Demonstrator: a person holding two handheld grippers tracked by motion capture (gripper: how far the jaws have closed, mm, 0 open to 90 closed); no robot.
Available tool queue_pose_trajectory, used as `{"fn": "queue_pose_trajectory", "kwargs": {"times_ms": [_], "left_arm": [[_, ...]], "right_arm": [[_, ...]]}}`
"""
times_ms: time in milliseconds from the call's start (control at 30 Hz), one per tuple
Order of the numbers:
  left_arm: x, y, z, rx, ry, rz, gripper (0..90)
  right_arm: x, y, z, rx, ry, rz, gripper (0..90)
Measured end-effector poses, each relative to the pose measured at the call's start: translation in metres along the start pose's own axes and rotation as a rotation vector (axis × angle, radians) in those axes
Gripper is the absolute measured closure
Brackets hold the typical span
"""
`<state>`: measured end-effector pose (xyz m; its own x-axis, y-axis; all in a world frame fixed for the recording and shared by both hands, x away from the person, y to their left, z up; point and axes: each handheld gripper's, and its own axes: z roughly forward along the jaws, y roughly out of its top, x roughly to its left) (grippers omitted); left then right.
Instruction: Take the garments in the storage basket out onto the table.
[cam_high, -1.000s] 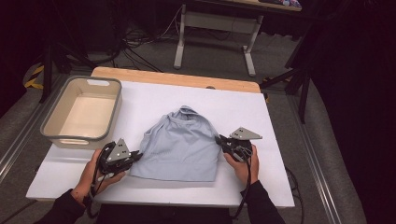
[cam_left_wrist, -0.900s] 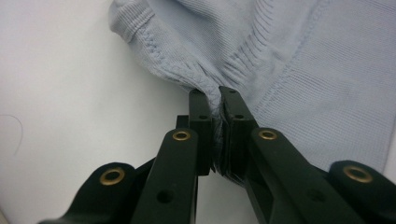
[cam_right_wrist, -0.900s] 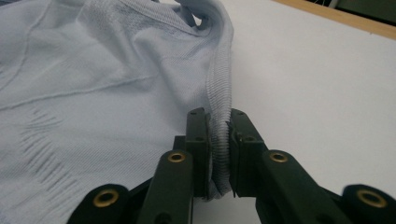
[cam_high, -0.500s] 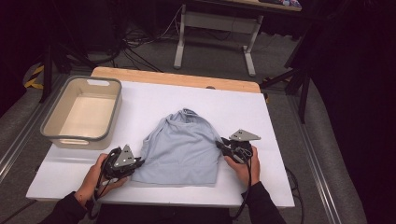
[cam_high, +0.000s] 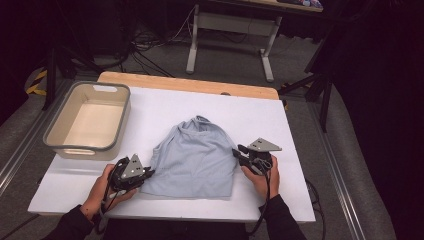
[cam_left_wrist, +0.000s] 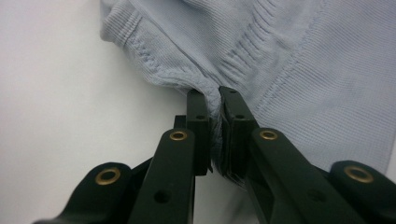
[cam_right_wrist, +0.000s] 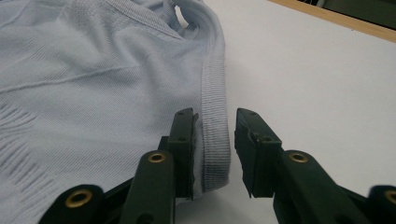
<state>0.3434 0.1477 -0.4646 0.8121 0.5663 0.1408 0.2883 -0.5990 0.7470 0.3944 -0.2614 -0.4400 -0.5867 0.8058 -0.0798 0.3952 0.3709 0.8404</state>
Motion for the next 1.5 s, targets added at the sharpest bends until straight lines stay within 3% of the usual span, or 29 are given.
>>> {"fn": "queue_pose_trajectory", "kwargs": {"times_ms": [200,467,767,1033,1300,1500], "left_arm": [[0.001,0.0,-0.003,-0.018,0.001,-0.006,82.6],[0.003,0.001,-0.007,-0.041,0.008,-0.009,80.0],[0.006,-0.001,-0.014,-0.096,0.018,-0.014,63.9],[0.007,0.002,-0.018,-0.139,0.028,-0.017,56.8],[0.012,0.014,-0.012,-0.16,0.035,-0.043,44.9],[0.017,0.026,0.001,-0.161,0.042,-0.055,36.5]], "right_arm": [[-0.001,0.0,-0.001,-0.011,-0.021,-0.005,59.2],[-0.001,0.001,-0.004,-0.041,-0.018,-0.008,58.1],[-0.002,0.001,-0.005,-0.046,-0.026,-0.011,57.6],[0.0,0.002,-0.007,-0.061,-0.023,-0.019,57.2],[0.002,0.006,-0.01,-0.085,-0.016,-0.016,54.9],[0.003,0.009,-0.008,-0.088,-0.012,-0.027,54.1]]}}
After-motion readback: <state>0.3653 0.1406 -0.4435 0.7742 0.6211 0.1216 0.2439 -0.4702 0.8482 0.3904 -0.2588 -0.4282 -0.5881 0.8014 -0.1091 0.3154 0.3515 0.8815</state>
